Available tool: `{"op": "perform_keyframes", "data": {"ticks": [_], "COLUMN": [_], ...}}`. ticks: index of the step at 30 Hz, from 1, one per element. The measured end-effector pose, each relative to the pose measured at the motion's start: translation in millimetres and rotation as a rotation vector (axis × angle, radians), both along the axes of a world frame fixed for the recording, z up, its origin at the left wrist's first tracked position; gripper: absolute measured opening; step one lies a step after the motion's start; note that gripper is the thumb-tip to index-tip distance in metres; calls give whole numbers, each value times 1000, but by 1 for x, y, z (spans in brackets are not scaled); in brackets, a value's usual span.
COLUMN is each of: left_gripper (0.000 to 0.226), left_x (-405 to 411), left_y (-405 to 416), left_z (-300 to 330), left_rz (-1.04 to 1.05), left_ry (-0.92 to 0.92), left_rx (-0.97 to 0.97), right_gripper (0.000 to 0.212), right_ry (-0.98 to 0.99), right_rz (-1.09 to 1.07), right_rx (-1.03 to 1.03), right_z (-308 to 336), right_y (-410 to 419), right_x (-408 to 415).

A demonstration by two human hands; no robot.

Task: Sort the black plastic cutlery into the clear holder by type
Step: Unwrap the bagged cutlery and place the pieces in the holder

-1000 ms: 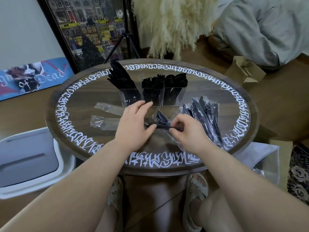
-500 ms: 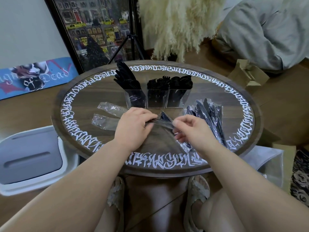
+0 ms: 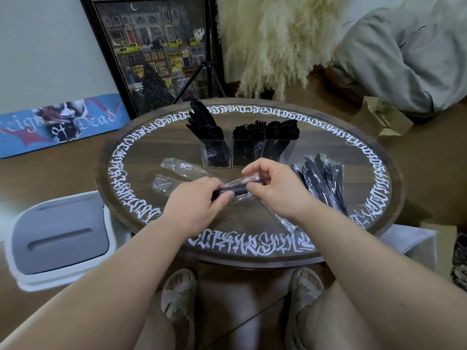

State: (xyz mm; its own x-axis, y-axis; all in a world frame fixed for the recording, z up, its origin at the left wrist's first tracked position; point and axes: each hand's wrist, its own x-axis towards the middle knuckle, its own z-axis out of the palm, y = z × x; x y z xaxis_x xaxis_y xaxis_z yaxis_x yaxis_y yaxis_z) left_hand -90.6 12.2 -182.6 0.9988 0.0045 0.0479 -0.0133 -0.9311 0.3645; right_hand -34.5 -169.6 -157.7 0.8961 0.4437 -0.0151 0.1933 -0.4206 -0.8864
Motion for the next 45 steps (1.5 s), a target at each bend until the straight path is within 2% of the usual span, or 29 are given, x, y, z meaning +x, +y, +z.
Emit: {"op": "perform_keyframes", "data": {"ticks": [3,6,8,11,13,18,25,30,36,39,42,45], "left_gripper": [45,40,35,28,26,35,42,44,48,44,43,46], "left_x": [-3,-3,-1,2,5,9,12,17,15,13,11,11], "left_y": [9,20,24,26,27,29,26,19,21,18,18,20], "left_z": [-4,-8,-8,-8,-10,-14,-18,-20,-17,-16,-15,-16], "left_rz": [21,30,28,11,-4,-1,-5,72,130,108,113,124], "left_ry": [38,86,100,115,124,107,76,102,103,90,76,75], "left_rx": [53,94,106,133,146,162,157,154,134,122,122,123], "right_gripper": [15,18,18,27,24,17,16,14,25,14,2,4], "right_ry": [-49,-63,-19,95,105,7,-33,-247,-471,-535,-505,-440], "right_rz": [-38,-66,-75,-74,-61,38,106,58,162,126,105,108], "right_rx": [-27,-92,-82,10,36,-102,-174,-250,-464,-452,-398,-367], "right_z": [-8,-23,-32,-36,-35,-34,-38,-36,-42,-44,-43,-43], "right_y": [4,1,-1,6,11,13,18,16,17,19,19,21], "right_x": [3,3,1,3,10,21,24,21,11,10,10,9]}}
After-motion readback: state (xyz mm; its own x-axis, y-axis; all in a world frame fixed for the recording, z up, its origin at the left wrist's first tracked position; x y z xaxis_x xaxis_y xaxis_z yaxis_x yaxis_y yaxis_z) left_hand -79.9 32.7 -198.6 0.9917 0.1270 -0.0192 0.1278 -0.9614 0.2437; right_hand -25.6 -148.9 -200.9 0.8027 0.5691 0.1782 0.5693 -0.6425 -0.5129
